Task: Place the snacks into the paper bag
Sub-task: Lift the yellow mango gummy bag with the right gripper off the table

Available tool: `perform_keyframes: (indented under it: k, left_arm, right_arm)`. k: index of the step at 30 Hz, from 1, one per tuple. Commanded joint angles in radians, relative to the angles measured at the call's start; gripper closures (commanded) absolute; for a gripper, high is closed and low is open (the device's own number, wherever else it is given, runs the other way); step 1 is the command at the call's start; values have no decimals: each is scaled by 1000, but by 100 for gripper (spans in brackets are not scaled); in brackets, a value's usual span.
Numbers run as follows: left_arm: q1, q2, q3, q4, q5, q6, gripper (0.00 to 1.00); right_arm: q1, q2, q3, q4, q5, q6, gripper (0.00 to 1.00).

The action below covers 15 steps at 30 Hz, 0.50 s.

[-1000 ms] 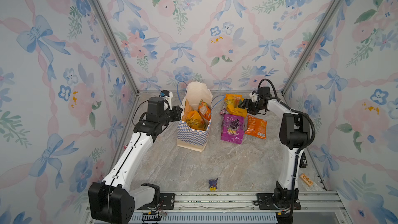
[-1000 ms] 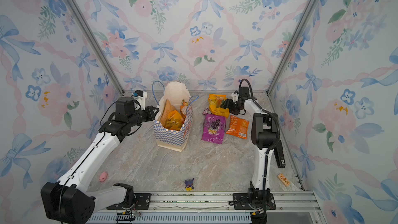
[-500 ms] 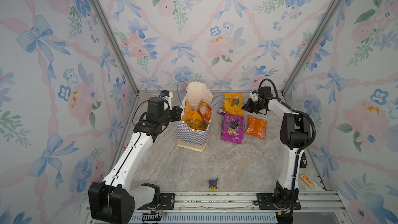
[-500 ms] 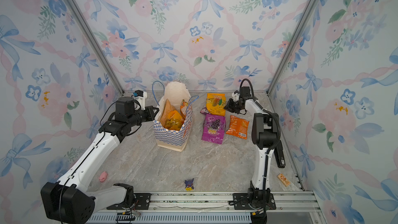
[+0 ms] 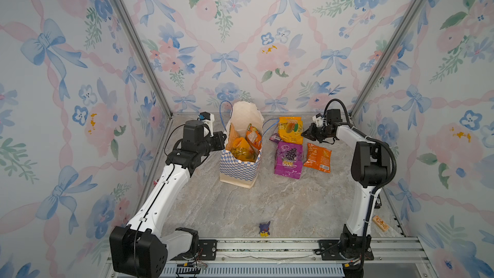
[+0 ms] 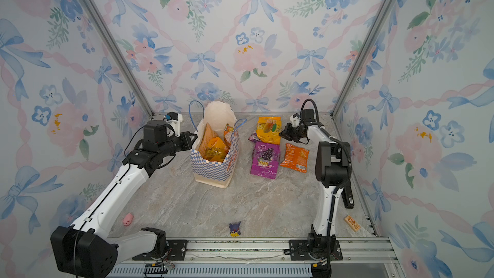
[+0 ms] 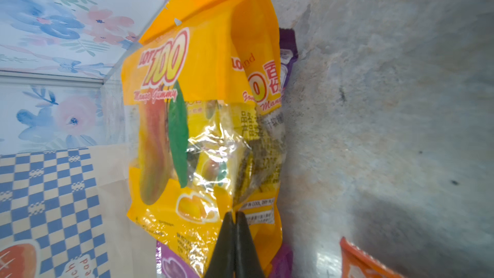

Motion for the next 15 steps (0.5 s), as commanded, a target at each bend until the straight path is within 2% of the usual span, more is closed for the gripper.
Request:
perform_keyframes:
  k: [1,5,12,15]
  left_arm:
    - [-5,-1,23,-2,5,6,100]
    - [-7,-1,23,-2,5,6,100]
    - [-6,4,22,-1,4,6,100]
    - [-7,5,23,-2,5,6,100]
  right_arm:
    - [-34,-98,-38,129,-124,82,100]
    - [-58,-143,-99,310,-248,221,100]
    - [-70,-206,-158,599,-351,464,100]
    - [-73,-219,-194,841,-393,666,100]
